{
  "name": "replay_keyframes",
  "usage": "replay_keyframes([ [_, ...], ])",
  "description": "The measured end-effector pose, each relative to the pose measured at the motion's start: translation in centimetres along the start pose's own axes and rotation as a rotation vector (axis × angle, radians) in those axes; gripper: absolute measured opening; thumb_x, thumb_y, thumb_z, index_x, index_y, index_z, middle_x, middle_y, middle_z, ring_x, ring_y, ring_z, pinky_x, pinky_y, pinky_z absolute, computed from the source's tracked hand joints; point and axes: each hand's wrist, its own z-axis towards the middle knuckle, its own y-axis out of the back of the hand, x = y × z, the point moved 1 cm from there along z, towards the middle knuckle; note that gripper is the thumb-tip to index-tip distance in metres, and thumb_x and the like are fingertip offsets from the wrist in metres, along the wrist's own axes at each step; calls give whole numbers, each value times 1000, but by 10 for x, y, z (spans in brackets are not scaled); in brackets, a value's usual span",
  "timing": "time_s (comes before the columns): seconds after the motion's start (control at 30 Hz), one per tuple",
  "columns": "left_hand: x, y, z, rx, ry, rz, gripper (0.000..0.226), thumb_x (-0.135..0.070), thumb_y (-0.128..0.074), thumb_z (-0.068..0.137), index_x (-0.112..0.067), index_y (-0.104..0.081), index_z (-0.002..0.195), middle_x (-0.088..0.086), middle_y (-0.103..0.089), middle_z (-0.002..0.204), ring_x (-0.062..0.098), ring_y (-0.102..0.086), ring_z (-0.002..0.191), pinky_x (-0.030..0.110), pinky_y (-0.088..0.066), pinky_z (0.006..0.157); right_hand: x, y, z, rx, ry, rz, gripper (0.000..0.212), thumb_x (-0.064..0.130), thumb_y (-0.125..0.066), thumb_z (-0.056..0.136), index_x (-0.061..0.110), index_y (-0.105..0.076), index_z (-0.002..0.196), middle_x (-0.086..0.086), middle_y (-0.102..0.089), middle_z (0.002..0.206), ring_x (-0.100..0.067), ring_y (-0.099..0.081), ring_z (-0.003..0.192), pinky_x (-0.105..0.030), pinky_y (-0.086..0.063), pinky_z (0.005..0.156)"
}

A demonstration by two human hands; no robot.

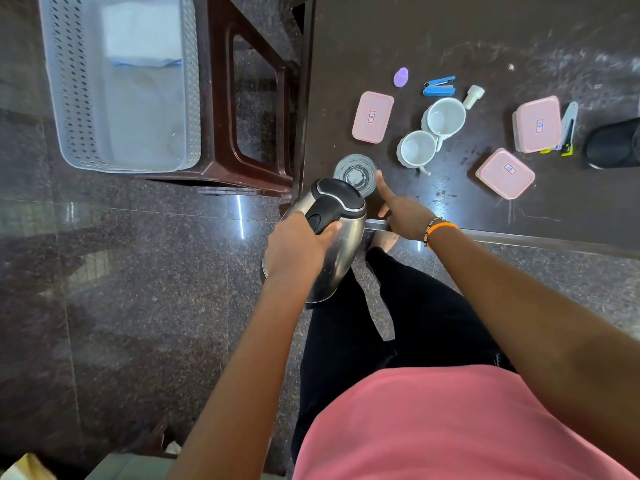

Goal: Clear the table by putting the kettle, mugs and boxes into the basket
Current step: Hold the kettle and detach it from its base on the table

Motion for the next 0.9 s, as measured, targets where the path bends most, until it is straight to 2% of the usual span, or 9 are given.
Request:
replay_keyframes([
  [0.37, -1, 3, 1, 4, -18, -18, 50, -55, -61, 79, -9, -57, 99, 12, -66, 98, 35, -63, 91, 47, -54, 82, -1, -3, 3, -17, 15, 3, 98, -10, -42, 80, 31, 20, 145, -14, -65, 114, -35, -62, 98, -46, -51, 93],
  [0.6, -2, 4, 0, -4, -21, -10, 48, -53, -62, 80, -9, -57, 98, 12, -66, 99, 34, -62, 93, 42, -53, 78, -3, -4, 3, -16, 15, -3, 99, -10, -42, 79, 32, 19, 145, -13, -66, 112, -35, -62, 97, -47, -51, 92],
  [0.73, -3, 3, -1, 4, -10, 11, 52, -55, -61, 80, -9, -57, 101, 13, -65, 103, 36, -61, 97, 48, -53, 84, -2, -3, 2, -25, 7, -3, 98, -9, -42, 80, 33, 19, 145, -14, -66, 113, -35, -62, 96, -48, -52, 92],
  [0.9, -5, 4, -2, 4, -4, 9, 51, -55, -60, 80, -9, -57, 101, 13, -65, 102, 35, -62, 95, 47, -53, 83, -1, -2, 2, -22, 12, 2, 97, -10, -41, 80, 31, 18, 145, -14, -65, 115, -35, -62, 99, -47, -51, 93],
])
